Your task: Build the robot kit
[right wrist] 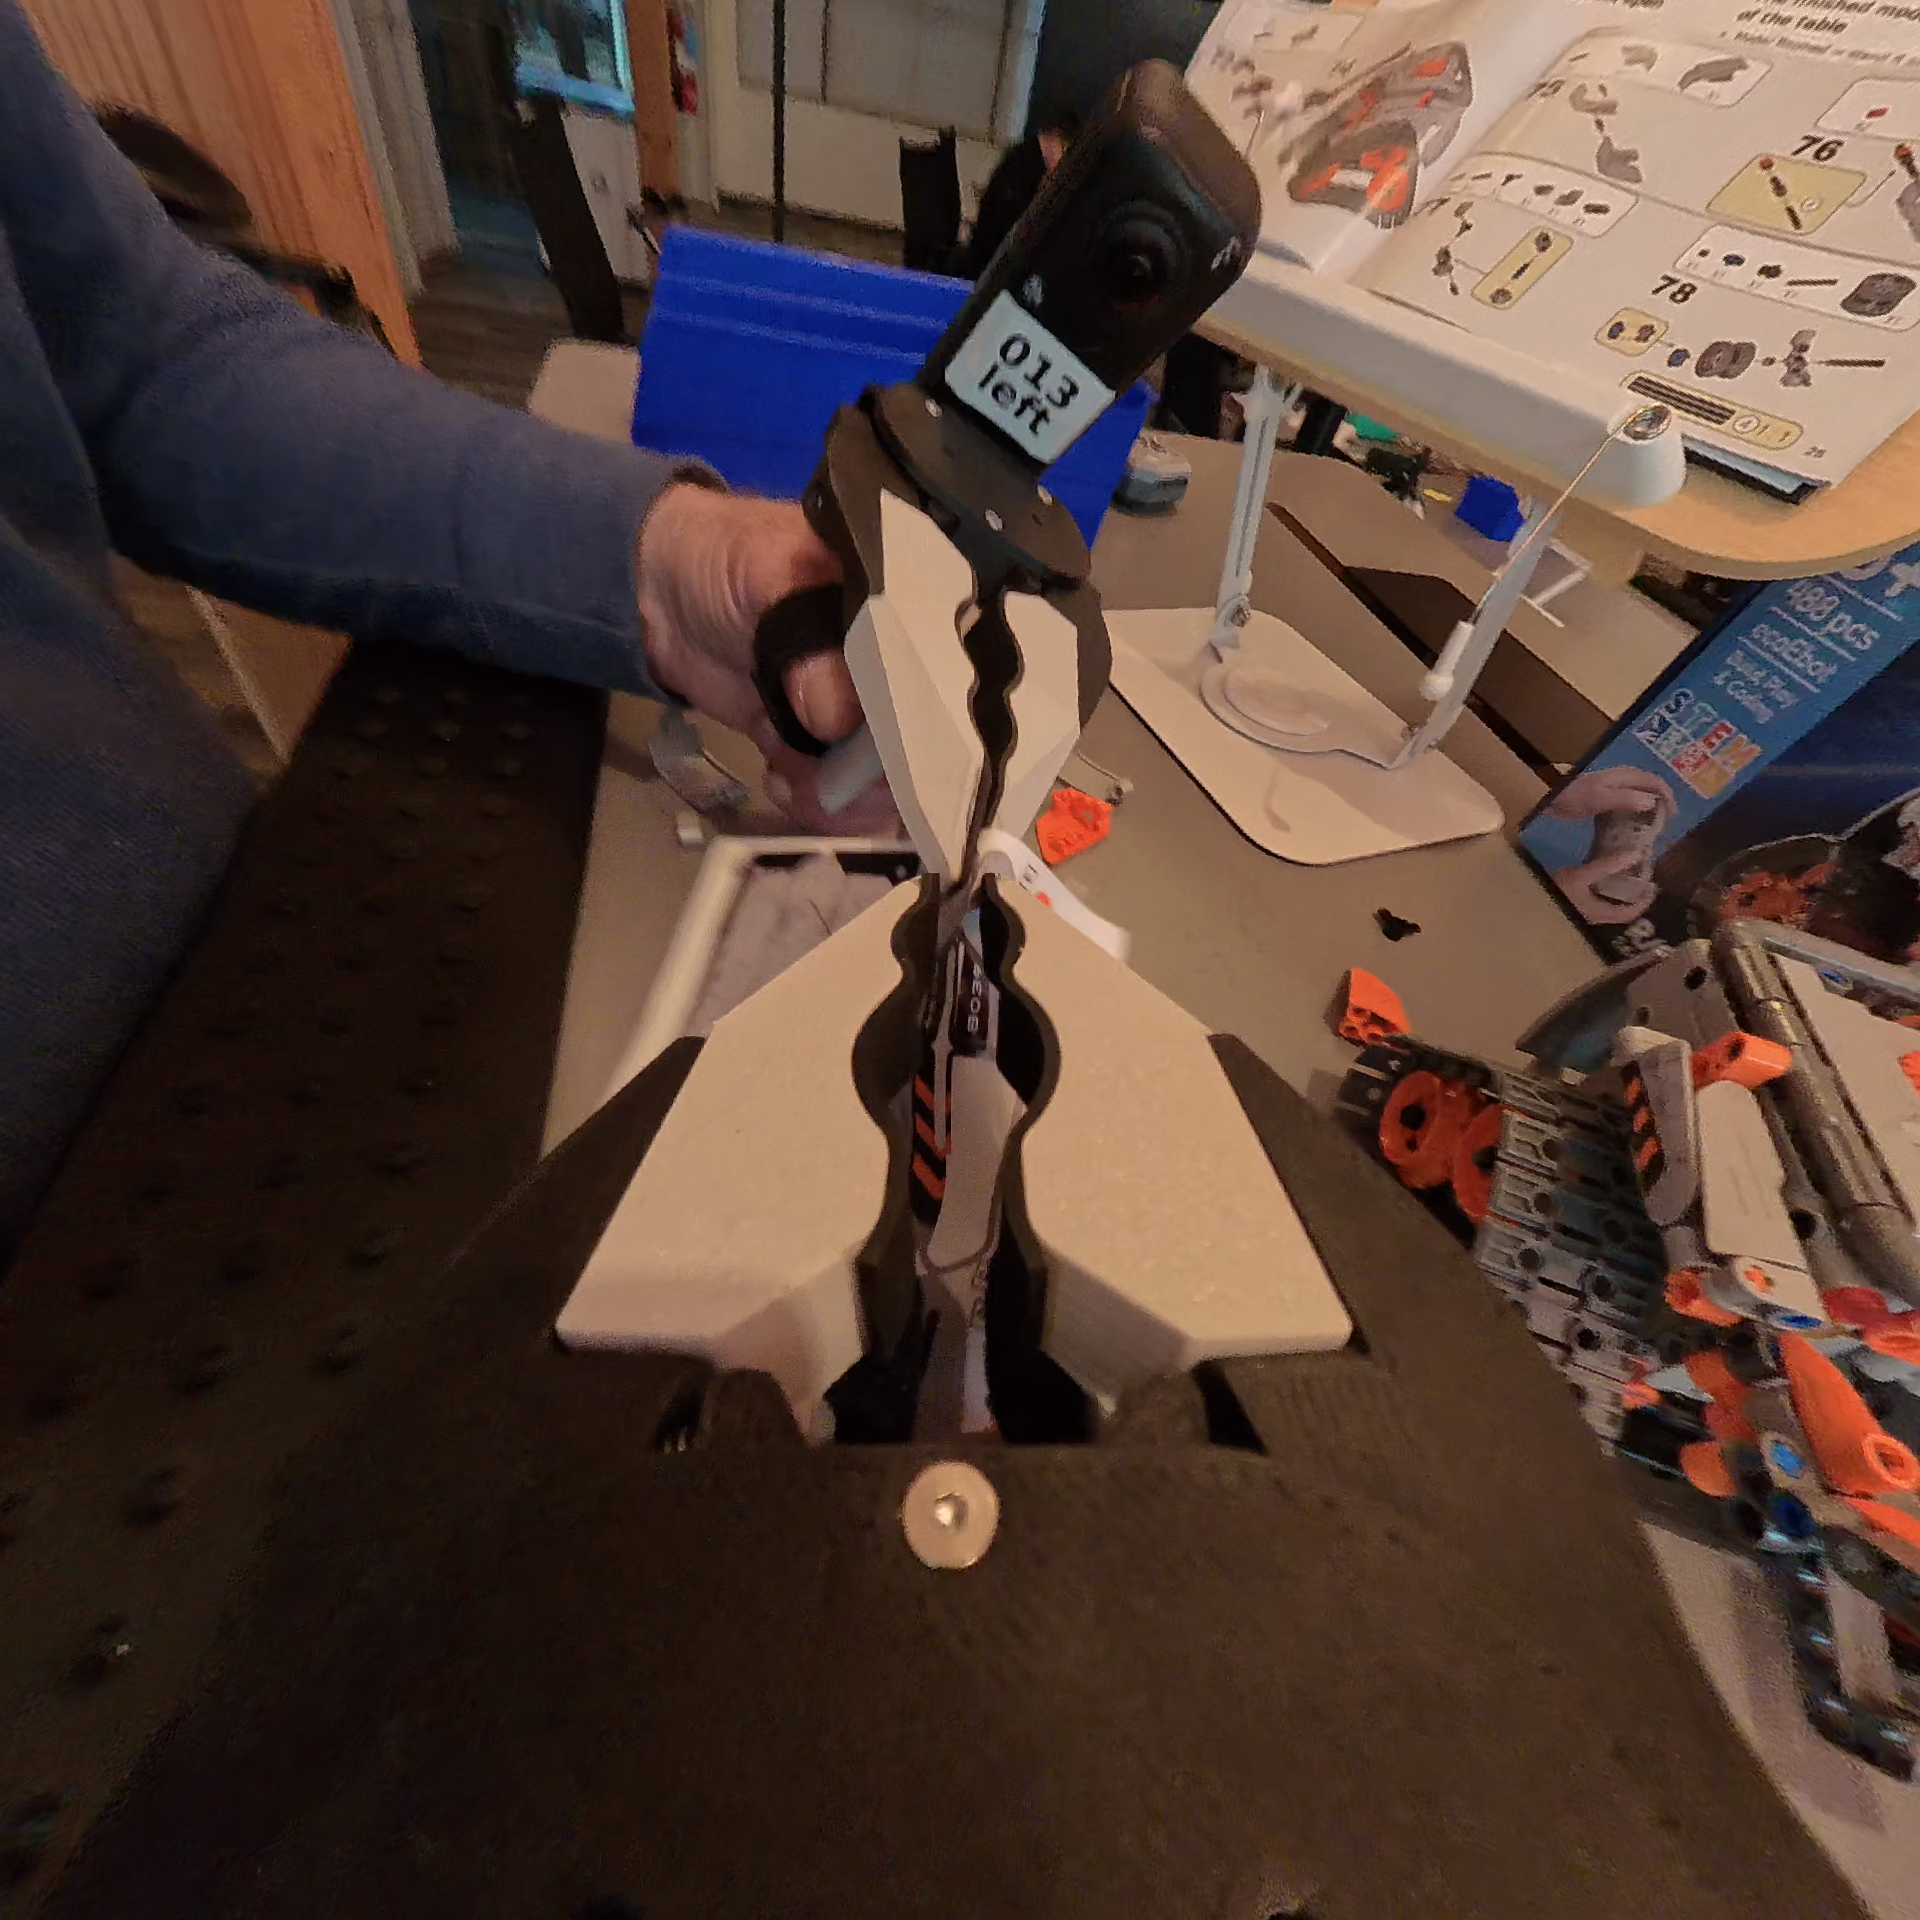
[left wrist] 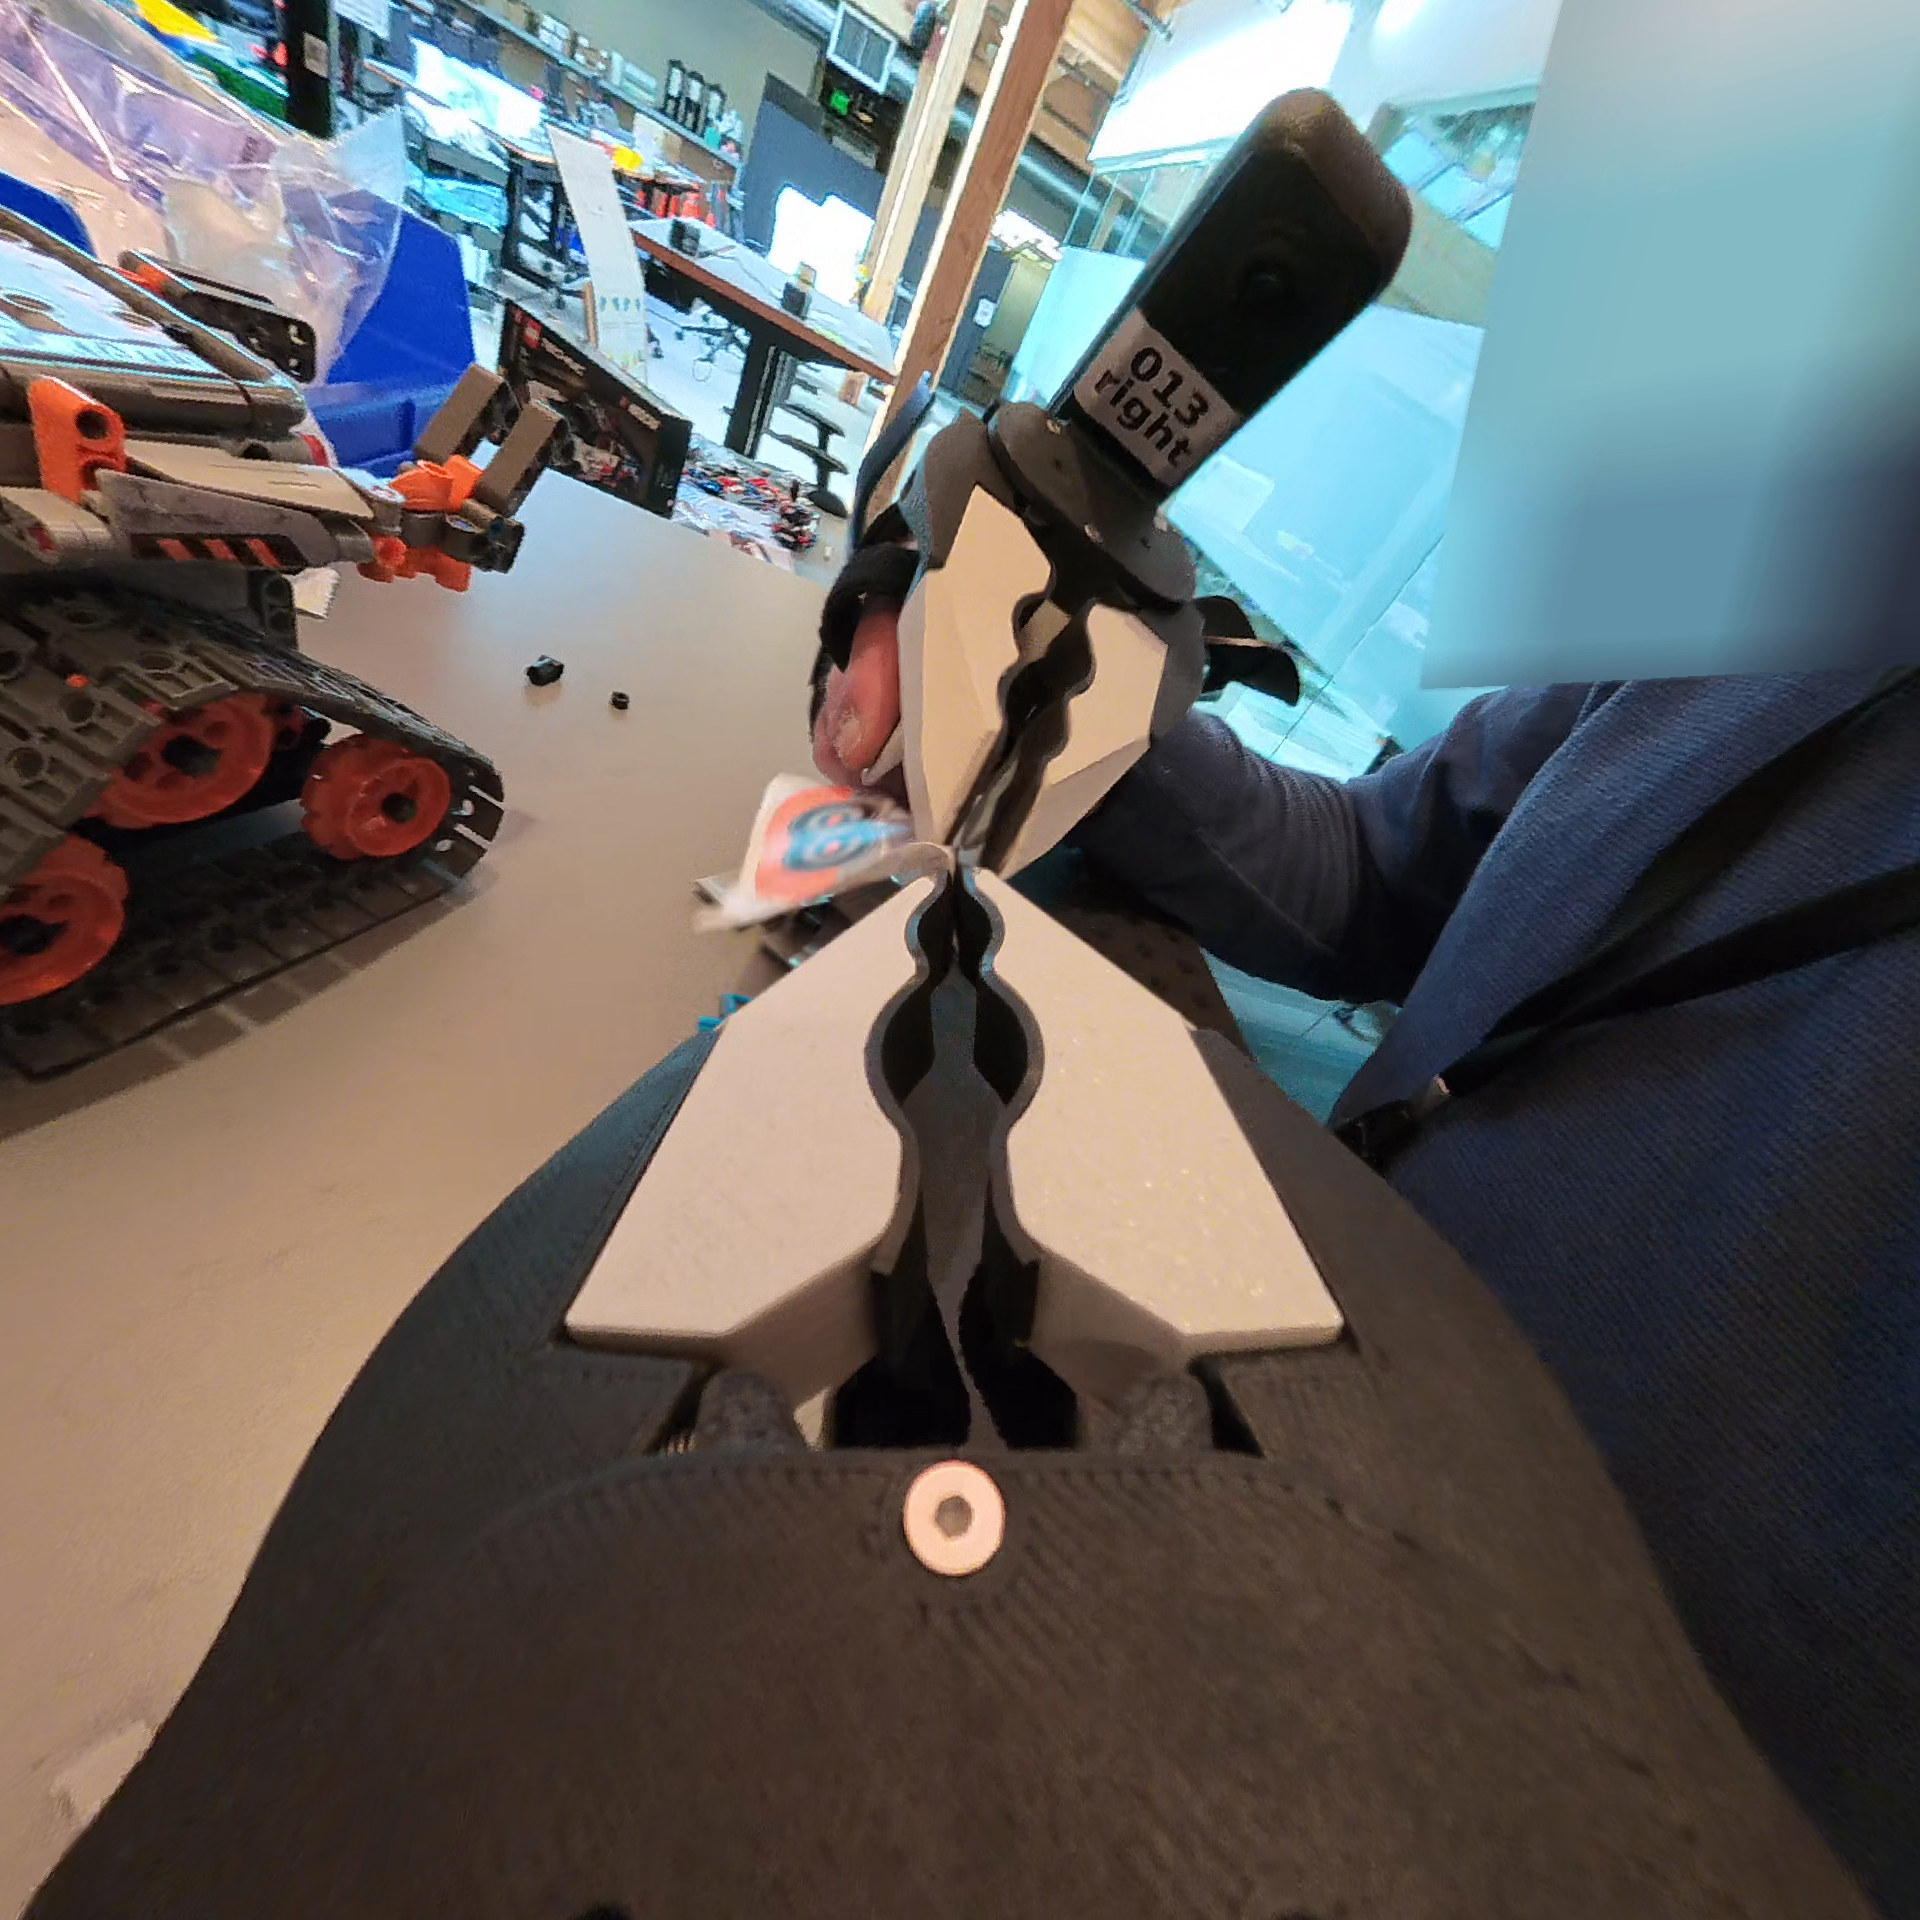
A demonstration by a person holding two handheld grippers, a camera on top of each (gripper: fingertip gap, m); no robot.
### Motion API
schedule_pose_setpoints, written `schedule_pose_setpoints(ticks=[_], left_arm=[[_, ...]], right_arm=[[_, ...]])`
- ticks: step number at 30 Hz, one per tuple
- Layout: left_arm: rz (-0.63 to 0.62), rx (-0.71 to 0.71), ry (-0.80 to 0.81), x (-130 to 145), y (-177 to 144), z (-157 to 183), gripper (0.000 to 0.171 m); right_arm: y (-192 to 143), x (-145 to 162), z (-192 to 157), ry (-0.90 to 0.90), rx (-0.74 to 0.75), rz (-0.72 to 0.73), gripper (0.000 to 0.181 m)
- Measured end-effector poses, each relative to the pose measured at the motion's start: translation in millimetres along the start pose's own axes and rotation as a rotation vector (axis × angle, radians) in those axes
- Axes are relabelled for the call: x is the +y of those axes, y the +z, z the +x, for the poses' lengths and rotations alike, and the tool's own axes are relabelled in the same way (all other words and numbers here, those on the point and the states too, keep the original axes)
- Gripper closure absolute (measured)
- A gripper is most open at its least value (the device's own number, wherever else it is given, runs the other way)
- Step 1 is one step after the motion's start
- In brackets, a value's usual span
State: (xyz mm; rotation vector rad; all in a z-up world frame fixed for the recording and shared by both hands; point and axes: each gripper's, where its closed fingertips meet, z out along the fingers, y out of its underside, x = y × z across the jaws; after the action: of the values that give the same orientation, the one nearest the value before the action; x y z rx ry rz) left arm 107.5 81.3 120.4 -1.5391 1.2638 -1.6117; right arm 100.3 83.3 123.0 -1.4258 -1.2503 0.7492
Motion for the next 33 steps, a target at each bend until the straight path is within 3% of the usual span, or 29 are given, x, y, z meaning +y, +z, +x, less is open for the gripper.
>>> schedule_pose_setpoints(ticks=[3,10,19,33], left_arm=[[-0.025,-0.004,0.08,-1,3,5,0.171],[-0.06,-0.017,0.223,-3,4,10,0.171],[-0.112,0.014,0.405,-1,7,25,0.171],[-0.131,0.03,0.514,-5,10,38,0.171]], right_arm=[[-5,-12,-3,0.117,-0.075,0.083,0.176],[-6,-8,0,0.178,-0.08,0.069,0.175],[-10,-13,-17,0.3,-0.263,0.133,0.18],[-17,-24,-24,0.422,-0.399,0.229,0.181]])
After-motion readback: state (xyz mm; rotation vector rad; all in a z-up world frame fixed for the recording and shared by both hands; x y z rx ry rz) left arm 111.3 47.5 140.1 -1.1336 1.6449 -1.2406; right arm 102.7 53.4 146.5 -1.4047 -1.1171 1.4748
